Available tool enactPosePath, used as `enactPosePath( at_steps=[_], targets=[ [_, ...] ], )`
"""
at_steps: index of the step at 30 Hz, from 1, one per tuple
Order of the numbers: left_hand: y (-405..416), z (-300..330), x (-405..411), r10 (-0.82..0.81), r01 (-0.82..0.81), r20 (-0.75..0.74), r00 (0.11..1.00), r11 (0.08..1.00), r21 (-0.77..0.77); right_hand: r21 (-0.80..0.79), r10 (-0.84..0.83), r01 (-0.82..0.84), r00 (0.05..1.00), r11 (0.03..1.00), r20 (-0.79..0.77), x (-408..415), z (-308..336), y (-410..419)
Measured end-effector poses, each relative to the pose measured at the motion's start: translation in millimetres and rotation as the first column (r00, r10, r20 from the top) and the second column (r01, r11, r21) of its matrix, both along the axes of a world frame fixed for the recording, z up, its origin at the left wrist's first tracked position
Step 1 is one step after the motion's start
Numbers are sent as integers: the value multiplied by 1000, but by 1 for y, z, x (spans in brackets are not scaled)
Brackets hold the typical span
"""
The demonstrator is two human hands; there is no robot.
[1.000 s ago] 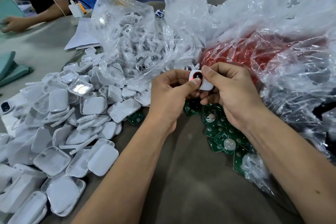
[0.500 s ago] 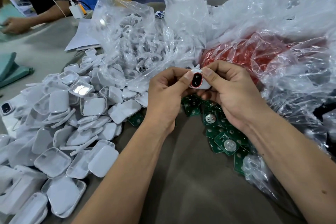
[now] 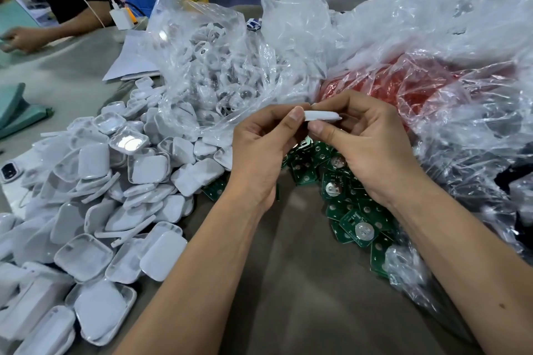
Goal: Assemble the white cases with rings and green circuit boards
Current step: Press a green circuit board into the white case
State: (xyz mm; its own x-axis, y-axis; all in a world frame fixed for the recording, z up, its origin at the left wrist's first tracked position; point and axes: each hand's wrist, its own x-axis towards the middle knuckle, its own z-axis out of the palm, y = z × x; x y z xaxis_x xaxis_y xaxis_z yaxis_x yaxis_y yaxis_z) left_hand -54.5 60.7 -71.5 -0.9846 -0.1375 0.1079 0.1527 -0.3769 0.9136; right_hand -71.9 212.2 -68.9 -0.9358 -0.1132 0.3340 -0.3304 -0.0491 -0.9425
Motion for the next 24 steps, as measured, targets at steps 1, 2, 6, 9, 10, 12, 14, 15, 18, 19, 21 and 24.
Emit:
enactPosePath(
  at_steps=[1,2,6,9,10,12,14,15,18,19,21,24],
  targets=[
    [0,0,0,-1,1,-5,1000,1000,7,-9,-1,1,1000,1000,-6,0,0,0],
    [0,0,0,-1,1,-8,1000,1000,14,-23,1,-1,1000,1000,-12,0,1,0],
    [1,1,0,-10,10,-1,1000,998,64,-66,1,-3,999,998,-35,1,1,1],
    [1,2,1,-21,19,24,999,996,90,-61,-5,2,998,998,-58,1,0,0],
    [1,2,0,-20,17,36,999,995,97,-61,-4,1,998,998,-59,2,-1,0],
    [0,3,0,-10,1,70,997,991,134,-60,-15,12,999,998,-48,1,-2,0],
    [0,4,0,-12,-5,96,995,984,176,-63,-23,20,999,998,-44,0,-2,1],
    [0,4,1,-17,-2,103,995,982,187,-66,-22,19,999,998,-43,-1,-2,1],
    [-2,5,1,-17,-10,152,988,985,169,-63,-27,24,999,998,-47,-1,-3,3],
    [-2,6,1,-17,-9,170,985,988,152,-52,-35,32,998,998,-52,-1,-2,3],
    [-3,6,2,-36,20,175,984,995,94,-5,-50,50,995,999,-84,-1,-1,3],
    [-3,4,2,-36,36,153,988,999,1,92,-68,83,985,992,-157,1,0,2]
  ],
)
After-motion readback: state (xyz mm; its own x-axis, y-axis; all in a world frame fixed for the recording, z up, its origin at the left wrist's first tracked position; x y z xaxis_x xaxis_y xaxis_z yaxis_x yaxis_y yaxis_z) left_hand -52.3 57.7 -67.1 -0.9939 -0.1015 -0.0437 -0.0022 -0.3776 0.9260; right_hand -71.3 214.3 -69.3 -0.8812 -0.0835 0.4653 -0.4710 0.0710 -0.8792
